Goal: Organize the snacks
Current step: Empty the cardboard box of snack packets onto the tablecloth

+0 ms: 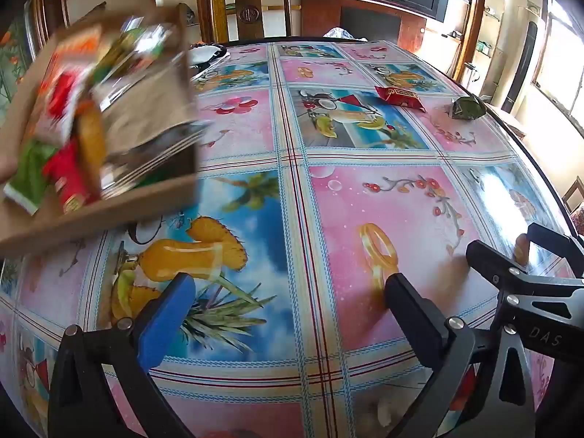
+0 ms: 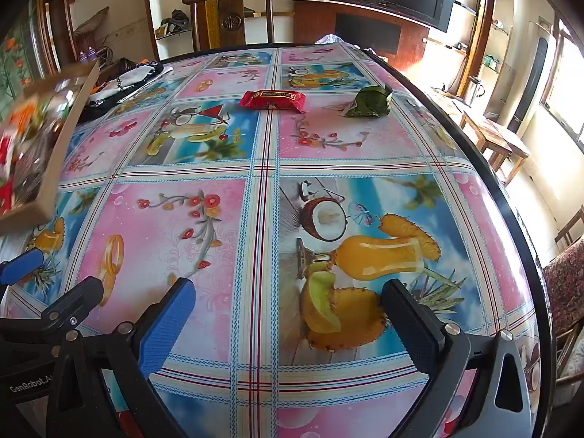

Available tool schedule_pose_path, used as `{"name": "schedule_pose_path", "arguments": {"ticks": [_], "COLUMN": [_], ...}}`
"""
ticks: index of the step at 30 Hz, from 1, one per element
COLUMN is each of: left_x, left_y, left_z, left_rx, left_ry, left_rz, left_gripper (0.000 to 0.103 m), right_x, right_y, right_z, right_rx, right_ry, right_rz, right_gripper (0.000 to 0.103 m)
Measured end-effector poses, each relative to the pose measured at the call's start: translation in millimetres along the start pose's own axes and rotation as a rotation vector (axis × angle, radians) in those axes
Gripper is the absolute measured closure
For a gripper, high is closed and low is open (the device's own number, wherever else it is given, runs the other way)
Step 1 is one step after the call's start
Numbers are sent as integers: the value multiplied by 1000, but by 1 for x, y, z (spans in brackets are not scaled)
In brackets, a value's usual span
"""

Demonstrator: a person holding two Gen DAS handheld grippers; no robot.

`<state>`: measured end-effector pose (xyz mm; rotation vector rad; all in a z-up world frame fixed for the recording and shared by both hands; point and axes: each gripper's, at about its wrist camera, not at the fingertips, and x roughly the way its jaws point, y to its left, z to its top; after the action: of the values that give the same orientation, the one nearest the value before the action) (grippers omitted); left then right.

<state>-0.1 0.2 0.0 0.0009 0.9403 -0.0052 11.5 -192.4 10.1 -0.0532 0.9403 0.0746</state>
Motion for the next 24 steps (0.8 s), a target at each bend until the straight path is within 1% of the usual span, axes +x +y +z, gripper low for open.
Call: {"name": "schedule_pose_path", "arguments": {"ticks": [24], "left_x": [-1], "left_y": [-1], "left_z": [0], "left_rx": [3], "left_ry": [1], "left_rz": [3], "left_gripper": [0], "right_x": [1], "right_y": [0], "right_z": [-1], "right_rx": [0], "right_ry": [2], "right_rz": [-1], "right_gripper": [1]}}
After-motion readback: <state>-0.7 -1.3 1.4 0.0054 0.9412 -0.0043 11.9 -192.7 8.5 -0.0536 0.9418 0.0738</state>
